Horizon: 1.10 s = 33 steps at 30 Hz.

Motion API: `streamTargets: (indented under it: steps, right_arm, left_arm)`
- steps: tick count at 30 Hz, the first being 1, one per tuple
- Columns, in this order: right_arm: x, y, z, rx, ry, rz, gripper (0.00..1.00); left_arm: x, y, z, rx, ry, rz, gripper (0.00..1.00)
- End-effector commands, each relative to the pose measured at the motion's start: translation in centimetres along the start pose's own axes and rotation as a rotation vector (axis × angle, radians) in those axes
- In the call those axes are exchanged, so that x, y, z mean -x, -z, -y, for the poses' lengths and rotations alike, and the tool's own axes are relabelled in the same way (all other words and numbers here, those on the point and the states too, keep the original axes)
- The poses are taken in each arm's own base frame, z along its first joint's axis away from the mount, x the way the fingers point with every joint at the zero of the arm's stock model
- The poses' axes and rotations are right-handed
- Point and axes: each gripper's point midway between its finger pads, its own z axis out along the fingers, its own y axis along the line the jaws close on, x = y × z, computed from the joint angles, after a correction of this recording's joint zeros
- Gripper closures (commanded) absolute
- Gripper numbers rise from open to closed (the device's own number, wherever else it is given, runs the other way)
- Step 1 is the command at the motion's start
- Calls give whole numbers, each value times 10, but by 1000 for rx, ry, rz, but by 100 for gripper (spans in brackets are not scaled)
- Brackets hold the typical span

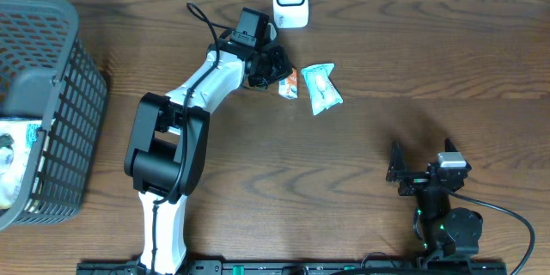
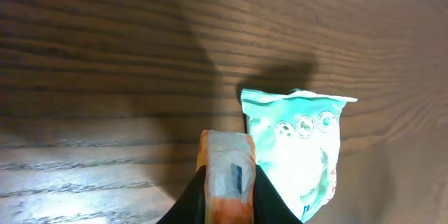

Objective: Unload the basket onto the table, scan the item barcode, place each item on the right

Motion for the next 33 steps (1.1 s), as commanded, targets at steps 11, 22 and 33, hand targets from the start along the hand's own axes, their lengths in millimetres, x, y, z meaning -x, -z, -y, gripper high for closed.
streamTargets:
  steps: [11, 22, 33]
  right_arm:
    - [-1, 0, 2, -7, -7, -4, 1]
    - [-1, 0, 2, -7, -7, -4, 1]
    - [-1, 0, 2, -7, -7, -4, 1]
  left_arm:
    - [-22, -13, 11, -6, -43, -58, 59]
    - [3, 30, 13, 37, -232, 28, 57]
    - [13, 67, 6, 128, -225, 88, 58]
